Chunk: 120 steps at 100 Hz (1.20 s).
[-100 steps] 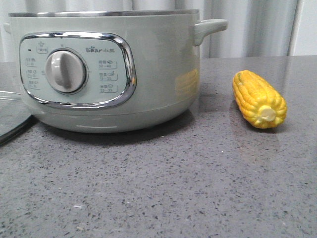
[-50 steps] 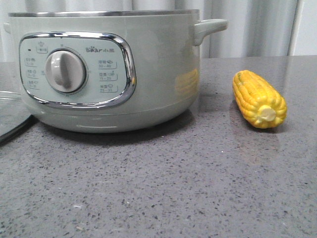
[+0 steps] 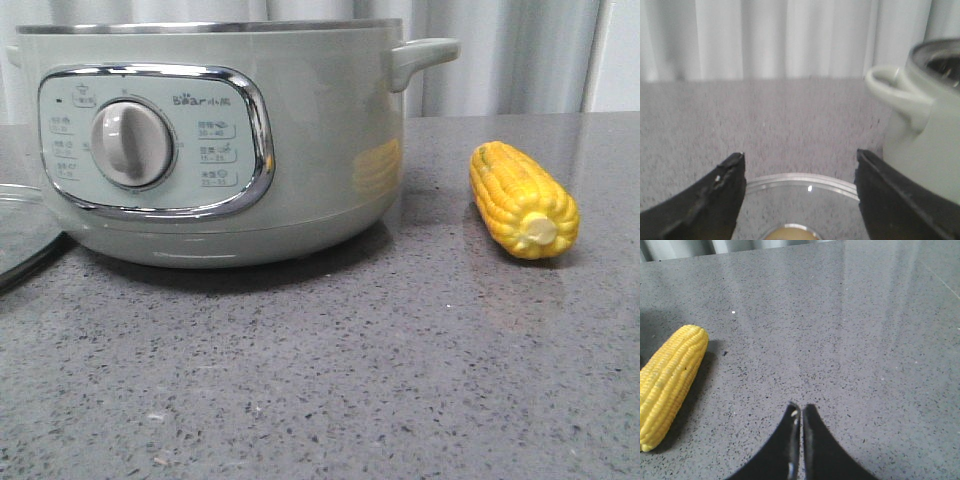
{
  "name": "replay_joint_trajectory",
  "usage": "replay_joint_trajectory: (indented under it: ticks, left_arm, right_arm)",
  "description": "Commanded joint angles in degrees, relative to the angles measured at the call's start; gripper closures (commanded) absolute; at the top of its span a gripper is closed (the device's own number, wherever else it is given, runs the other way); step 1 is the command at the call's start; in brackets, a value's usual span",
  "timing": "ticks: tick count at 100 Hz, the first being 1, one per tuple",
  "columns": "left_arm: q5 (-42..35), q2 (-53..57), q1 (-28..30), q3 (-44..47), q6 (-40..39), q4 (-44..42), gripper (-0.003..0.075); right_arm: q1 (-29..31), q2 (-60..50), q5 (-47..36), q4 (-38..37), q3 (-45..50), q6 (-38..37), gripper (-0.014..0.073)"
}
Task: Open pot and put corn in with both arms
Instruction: 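Reach the right gripper down and grasp the yellow corn cob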
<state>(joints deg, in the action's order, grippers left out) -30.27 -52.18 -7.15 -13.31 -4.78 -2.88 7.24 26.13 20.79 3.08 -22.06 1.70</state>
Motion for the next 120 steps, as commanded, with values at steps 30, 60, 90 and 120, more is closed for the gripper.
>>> replay_joint_trajectory:
  ticks: [30, 60, 90, 120]
  left_arm:
    - [-0.1, 14.2, -0.6, -1.8, 0.0, -0.1, 0.0213]
    - [0.1, 23.2, -0.6, -1.8, 0.0, -0.4, 0.0609]
    - [1.4, 25.9, -0.6, -2.0, -1.3, -2.6, 0.0741]
    - [9.7, 26.3, -0.6, -7.2, -4.2, -9.2, 0.0741]
  right_arm:
    - [-1.8, 0.7, -2.1, 0.1, -3.7, 0.3, 0.0667]
    - [-4.0, 1.5, 3.2, 0.1, -8.8, 0.6, 0.0667]
    - [-6.6, 9.0, 11.3, 0.1, -16.2, 0.8, 0.0667]
    - [-14.6, 23.6, 21.3, 2.1, -27.3, 0.8, 0.0547]
